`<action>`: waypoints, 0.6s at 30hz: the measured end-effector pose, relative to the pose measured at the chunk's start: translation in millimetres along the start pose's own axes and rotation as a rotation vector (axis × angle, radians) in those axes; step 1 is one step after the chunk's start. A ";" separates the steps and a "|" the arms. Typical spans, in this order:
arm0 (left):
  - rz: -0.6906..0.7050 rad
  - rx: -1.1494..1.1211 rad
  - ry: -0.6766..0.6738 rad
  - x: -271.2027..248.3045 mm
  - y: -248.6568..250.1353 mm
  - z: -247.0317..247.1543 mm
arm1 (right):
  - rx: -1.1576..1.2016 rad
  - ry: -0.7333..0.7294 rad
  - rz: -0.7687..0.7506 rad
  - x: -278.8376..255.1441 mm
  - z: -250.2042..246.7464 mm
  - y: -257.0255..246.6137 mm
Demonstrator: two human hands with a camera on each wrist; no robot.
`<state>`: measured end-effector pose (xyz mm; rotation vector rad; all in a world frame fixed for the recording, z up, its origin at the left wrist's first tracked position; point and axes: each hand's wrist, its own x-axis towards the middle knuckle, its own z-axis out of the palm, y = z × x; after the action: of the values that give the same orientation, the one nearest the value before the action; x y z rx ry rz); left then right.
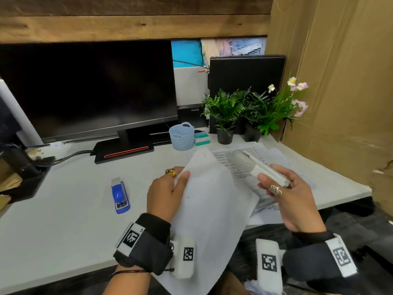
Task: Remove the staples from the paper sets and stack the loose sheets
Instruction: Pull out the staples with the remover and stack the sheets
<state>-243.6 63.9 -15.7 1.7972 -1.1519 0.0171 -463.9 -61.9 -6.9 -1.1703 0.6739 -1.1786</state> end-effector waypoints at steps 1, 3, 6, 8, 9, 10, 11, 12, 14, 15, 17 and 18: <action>0.002 -0.015 0.000 -0.5 -1.4 -2.1 | 0.050 0.031 -0.005 0.8 0.0 -2.4; -0.009 -0.027 0.001 -1.9 -4.4 -5.5 | 0.171 0.037 -0.007 0.9 2.3 -6.2; -0.031 -0.054 -0.037 -5.8 -7.8 -8.1 | 0.341 0.065 0.033 0.6 11.9 -5.9; -0.025 -0.099 -0.080 -8.4 -8.2 -8.6 | 0.438 0.100 0.084 2.4 21.2 -3.8; -0.019 -0.118 -0.103 -9.7 -8.9 -7.9 | 0.497 0.127 0.104 4.3 25.4 -3.4; -0.013 -0.130 -0.128 -11.1 -9.5 -6.7 | 0.548 0.153 0.117 6.3 30.3 -3.9; -0.008 -0.134 -0.154 -12.9 -9.8 -4.9 | 0.573 0.172 0.121 7.5 35.1 -5.4; 0.000 -0.127 -0.177 -14.6 -9.4 -3.1 | 0.578 0.171 0.116 8.5 40.5 -7.8; 0.013 -0.097 -0.213 -16.0 -8.8 1.6 | 0.546 0.171 0.073 11.4 52.1 -10.6; 0.021 -0.083 -0.223 -16.5 -8.3 3.8 | 0.511 0.184 0.043 12.1 58.9 -11.8; 0.042 -0.062 -0.239 -16.6 -5.1 7.6 | 0.440 0.241 -0.019 14.2 72.4 -13.3; 0.051 -0.059 -0.250 -16.9 -1.9 8.6 | 0.422 0.275 -0.057 14.8 78.9 -13.6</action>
<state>-255.4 69.5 -29.5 1.7523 -1.3593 -0.2149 -393.8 -48.7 32.5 -0.6838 0.5609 -1.4626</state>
